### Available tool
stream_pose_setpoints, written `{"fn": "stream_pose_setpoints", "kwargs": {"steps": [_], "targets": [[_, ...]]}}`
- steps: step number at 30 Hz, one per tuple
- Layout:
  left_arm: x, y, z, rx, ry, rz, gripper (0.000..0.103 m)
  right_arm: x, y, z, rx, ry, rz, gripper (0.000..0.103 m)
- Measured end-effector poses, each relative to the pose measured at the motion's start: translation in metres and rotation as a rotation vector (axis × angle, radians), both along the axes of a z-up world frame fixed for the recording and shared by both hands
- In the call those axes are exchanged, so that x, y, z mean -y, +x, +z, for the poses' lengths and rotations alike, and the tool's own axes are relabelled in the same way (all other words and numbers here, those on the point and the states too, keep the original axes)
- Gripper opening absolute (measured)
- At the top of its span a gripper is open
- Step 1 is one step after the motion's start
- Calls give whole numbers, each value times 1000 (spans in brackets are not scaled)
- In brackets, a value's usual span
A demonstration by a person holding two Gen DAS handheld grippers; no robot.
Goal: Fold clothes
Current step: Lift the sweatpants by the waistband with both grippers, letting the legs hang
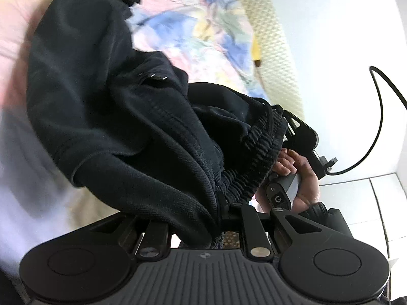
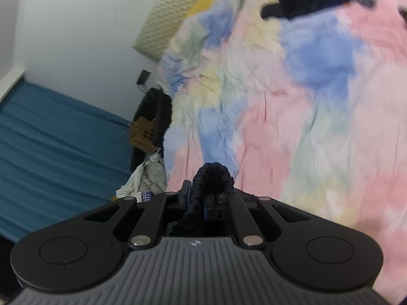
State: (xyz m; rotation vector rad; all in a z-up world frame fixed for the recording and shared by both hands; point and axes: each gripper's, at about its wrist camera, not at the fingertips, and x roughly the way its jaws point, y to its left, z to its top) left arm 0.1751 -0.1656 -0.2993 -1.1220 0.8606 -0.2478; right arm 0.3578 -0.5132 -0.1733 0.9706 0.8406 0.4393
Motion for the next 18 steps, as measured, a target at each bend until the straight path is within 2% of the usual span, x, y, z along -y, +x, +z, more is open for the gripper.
{"fn": "stream_pose_setpoints", "kwargs": {"steps": [4, 7, 11, 13, 18], "targets": [[86, -18, 8, 34, 4, 42, 16, 66, 7, 18, 68, 7, 60, 9], [146, -22, 8, 25, 16, 81, 16, 107, 15, 19, 90, 10, 112, 9], [219, -3, 4, 40, 82, 72, 16, 156, 31, 12, 109, 19, 152, 9], [250, 12, 0, 28, 87, 53, 16, 178, 41, 7, 114, 24, 158, 9], [330, 67, -30, -5, 140, -16, 17, 225, 73, -22, 110, -16, 165, 9]]}}
